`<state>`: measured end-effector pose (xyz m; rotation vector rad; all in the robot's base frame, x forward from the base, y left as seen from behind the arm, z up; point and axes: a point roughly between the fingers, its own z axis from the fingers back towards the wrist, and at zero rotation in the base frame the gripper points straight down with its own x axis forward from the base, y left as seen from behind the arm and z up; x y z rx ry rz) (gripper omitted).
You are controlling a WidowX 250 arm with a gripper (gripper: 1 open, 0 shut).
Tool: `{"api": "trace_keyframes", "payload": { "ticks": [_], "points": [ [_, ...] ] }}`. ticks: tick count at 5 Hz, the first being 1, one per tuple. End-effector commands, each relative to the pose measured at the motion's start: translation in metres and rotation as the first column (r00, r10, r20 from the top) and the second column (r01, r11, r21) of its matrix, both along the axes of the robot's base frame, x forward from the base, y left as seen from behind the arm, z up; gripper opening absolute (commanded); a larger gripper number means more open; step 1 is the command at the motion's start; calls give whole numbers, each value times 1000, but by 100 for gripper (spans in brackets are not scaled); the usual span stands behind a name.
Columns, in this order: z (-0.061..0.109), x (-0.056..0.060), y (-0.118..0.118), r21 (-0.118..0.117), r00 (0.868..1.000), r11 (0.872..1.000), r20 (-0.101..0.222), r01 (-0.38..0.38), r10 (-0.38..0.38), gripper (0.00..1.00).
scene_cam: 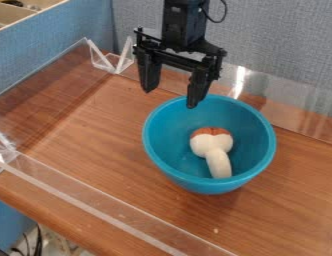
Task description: Remove the mushroom from inside the blue bowl and put it on the table
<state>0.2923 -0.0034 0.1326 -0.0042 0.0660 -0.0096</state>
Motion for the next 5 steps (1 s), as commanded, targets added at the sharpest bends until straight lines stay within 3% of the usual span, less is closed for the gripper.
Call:
{"api": "trace_keyframes", "payload": {
  "ticks": [1, 3, 5],
  "points": [
    [-5, 0, -17, -4, 999, 999, 5, 38, -38, 100],
    [-28, 2, -54, -11, 994, 994, 6, 112, -112, 100],
    [-66, 8, -62, -5, 994, 994, -32, 108, -108, 100]
  ]
}}
